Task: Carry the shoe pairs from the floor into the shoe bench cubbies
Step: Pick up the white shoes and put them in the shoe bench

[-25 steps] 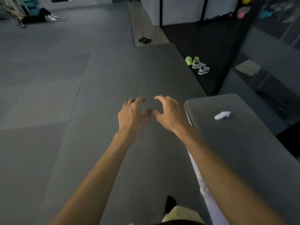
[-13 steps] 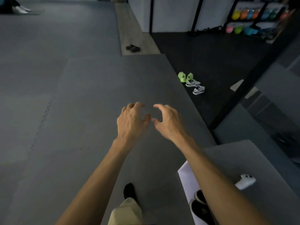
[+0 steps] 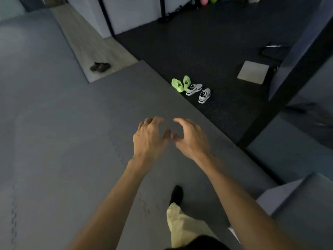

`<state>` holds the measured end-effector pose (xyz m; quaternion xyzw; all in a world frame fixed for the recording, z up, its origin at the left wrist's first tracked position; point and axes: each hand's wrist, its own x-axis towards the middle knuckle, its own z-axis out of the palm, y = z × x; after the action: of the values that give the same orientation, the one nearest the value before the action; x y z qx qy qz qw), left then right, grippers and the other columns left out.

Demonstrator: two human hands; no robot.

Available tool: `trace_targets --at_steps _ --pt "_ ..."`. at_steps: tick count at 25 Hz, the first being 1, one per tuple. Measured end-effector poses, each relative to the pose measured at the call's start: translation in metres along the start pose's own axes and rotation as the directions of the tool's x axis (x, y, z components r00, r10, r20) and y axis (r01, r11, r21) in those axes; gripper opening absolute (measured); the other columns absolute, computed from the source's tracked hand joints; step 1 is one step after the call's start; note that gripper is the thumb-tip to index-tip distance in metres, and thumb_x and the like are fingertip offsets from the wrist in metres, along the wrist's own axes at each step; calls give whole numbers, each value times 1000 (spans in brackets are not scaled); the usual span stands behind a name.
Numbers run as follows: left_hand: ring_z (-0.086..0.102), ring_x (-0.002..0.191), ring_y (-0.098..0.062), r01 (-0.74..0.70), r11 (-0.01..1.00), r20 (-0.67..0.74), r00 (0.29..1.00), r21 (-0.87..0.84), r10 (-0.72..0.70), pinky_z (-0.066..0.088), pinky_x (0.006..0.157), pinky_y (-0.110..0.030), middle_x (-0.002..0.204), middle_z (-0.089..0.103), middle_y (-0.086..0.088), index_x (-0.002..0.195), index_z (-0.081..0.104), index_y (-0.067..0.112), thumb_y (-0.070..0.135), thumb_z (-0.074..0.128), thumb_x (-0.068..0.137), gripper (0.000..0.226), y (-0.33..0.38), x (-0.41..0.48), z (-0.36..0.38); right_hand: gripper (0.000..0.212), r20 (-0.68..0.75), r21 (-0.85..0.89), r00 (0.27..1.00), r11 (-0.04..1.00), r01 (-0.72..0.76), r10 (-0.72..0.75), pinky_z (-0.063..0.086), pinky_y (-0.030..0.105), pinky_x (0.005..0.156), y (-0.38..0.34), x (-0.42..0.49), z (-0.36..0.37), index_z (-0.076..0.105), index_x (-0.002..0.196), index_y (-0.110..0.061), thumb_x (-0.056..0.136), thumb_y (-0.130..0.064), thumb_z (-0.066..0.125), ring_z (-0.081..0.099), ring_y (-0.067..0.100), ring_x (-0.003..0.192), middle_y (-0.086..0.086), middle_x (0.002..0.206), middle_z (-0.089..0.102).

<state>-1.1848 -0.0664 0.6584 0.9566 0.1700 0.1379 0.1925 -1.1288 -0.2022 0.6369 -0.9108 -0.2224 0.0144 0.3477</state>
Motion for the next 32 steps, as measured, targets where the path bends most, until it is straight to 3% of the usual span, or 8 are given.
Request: trace_targets --at_steps 3,8,14,20,26,32 --pt "54 115 -22 -5 1000 48 999 -14 6 46 79 -38 120 61 3 124 58 30 47 62 86 43 -9 108 12 52 30 18 998 999 -49 49 51 44 91 5 105 9 49 134 -29 86 -32 67 57 23 117 0 126 60" --pt "53 115 -22 -52 998 72 996 -32 54 48 78 -39 120 61 2 124 56 31 47 61 86 41 -26 270 41 52 11 -57 997 996 -74 75 48 40 94 20 268 15 51 133 -27 83 -32 67 57 21 117 -1 126 62" --pt "53 117 -23 -98 992 147 983 -78 109 49 80 -41 122 61 1 125 56 29 46 63 86 44 -59 466 127 54 -24 -96 984 979 -181 179 48 40 95 75 447 50 50 134 -28 83 -31 67 56 19 118 -2 128 59" --pt "53 113 -24 -259 963 332 905 -69 267 47 77 -40 115 61 1 121 57 30 43 63 85 39 -45 656 211 53 -109 -66 906 906 -417 409 48 44 92 139 599 70 52 133 -21 84 -30 69 57 24 114 4 124 60" --pt "52 115 -21 -289 953 472 830 -92 297 46 83 -40 119 60 3 125 55 29 44 65 85 44 -17 766 307 51 -126 12 849 856 -516 513 50 45 87 223 714 85 53 130 -22 82 -27 70 59 25 109 5 119 62" --pt "54 113 -24 -240 971 536 818 -12 209 44 80 -42 117 60 1 121 55 29 42 65 85 40 1 859 449 51 -69 11 803 805 -593 592 49 41 87 357 812 116 54 131 -20 82 -25 70 59 25 110 6 119 63"
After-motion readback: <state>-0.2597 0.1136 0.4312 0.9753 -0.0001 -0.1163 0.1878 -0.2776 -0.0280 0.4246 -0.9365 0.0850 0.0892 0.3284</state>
